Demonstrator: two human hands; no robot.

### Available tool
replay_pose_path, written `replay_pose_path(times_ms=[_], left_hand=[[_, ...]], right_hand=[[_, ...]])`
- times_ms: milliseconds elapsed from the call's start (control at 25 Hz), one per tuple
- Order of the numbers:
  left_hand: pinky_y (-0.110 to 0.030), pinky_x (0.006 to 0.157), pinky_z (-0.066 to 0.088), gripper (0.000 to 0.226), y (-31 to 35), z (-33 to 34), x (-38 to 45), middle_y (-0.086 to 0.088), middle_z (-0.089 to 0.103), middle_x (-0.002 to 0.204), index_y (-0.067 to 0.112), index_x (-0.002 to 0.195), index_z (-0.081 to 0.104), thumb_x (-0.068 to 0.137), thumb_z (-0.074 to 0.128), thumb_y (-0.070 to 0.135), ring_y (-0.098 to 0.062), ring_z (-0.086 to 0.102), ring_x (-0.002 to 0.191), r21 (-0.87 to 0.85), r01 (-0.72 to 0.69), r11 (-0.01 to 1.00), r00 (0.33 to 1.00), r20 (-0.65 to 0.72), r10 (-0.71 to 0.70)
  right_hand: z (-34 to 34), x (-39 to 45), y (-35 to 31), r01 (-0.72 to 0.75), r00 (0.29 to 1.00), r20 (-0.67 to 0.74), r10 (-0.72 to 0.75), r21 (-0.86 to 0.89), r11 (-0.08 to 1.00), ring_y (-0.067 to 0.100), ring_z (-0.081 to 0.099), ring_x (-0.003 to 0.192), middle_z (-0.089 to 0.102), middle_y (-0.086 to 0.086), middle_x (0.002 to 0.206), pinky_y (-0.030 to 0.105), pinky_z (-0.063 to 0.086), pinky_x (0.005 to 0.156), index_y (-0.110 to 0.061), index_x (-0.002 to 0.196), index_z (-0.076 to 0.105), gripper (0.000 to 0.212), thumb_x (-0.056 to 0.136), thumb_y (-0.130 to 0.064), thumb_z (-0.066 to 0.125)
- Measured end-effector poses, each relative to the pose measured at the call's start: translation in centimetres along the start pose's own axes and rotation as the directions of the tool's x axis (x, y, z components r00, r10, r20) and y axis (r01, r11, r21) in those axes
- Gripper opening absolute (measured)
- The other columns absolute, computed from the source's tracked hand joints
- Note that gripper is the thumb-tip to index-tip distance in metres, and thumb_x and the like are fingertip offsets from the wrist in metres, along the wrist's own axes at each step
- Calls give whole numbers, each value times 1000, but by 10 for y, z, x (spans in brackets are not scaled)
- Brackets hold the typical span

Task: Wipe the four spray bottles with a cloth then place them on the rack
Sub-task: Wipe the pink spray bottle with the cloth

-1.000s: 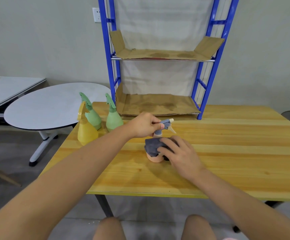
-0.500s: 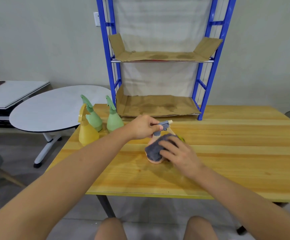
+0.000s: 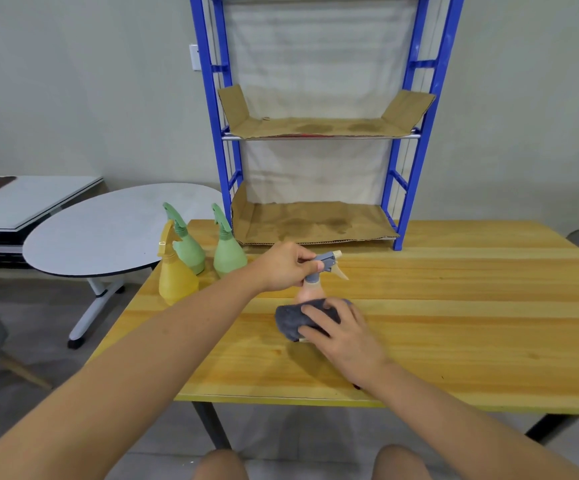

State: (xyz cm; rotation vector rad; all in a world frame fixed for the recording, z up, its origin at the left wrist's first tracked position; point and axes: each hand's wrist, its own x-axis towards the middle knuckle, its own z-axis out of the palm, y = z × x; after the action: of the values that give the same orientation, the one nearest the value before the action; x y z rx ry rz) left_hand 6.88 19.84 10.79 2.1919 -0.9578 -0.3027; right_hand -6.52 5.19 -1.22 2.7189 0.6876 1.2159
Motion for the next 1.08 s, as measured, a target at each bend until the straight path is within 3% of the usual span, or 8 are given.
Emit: replay_pose_path(times_ms=[80,280,360,480,560,680,920,1080], left_hand=[[-50,88,60,31,-1,1,0,-7,67,74,15,87,76,101,61,37,-18,69,75,-19,5,1000,1000,5,-5],[-44,93,60,45,3,-3,-2,2,49,67,10,77,62,103,54,45,-16,57,74,-169,89,982,994,81,-76],[-43,95,60,50,1,-6,-2,4,54,67,7,80,63,103,51,50,-17,62,77,-186,137,973,988,99,-120],[-40,97,59,42,2,-7,-6,10,63,65,16,79,70,104,53,45,-14,64,80,-280,190,941,978,142,-155],[-39,98,58,42,3,-6,-6,-2,76,88,8,95,76,105,54,42,-16,69,93,-353,220,910,972,160,-173],[-44,101,56,49,1,-6,-3,-20,73,117,-5,112,72,104,55,41,-25,69,109,-388,254,886,965,162,-205],[-43,99,57,46,2,-5,-1,-3,69,80,-4,101,71,105,55,39,-18,69,89,-402,279,872,956,200,-213],[-37,90,60,48,1,-3,-1,-7,67,81,-6,99,70,105,54,39,-24,72,95,-422,264,867,962,173,-209]], right_hand=[[1,0,-4,-44,999,27,44,-19,999,37,54,111,59,3,128,47,44,83,-23,105,63,22,89,-10,56],[-11,6,-5,-109,993,61,106,49,993,33,55,102,60,9,117,42,51,77,-18,101,63,25,83,-8,50],[-27,5,5,-166,985,60,164,35,985,32,54,104,57,8,119,39,52,73,-21,105,63,31,78,-7,55],[-50,8,23,-315,948,63,314,16,949,28,51,99,53,6,119,35,53,67,-24,117,60,45,76,-5,66],[-57,13,31,-389,920,40,389,-6,921,24,52,97,54,3,116,33,53,60,-25,126,58,44,84,-13,65],[-52,21,33,-449,893,35,448,11,893,23,52,95,54,1,114,33,53,59,-23,130,56,44,87,-18,63],[-37,28,10,-358,931,86,354,39,933,26,57,92,55,3,114,35,55,60,-19,127,58,46,82,-17,68],[-36,32,24,-477,878,12,478,111,872,28,55,93,56,7,111,40,55,68,-16,124,62,42,83,-10,67]])
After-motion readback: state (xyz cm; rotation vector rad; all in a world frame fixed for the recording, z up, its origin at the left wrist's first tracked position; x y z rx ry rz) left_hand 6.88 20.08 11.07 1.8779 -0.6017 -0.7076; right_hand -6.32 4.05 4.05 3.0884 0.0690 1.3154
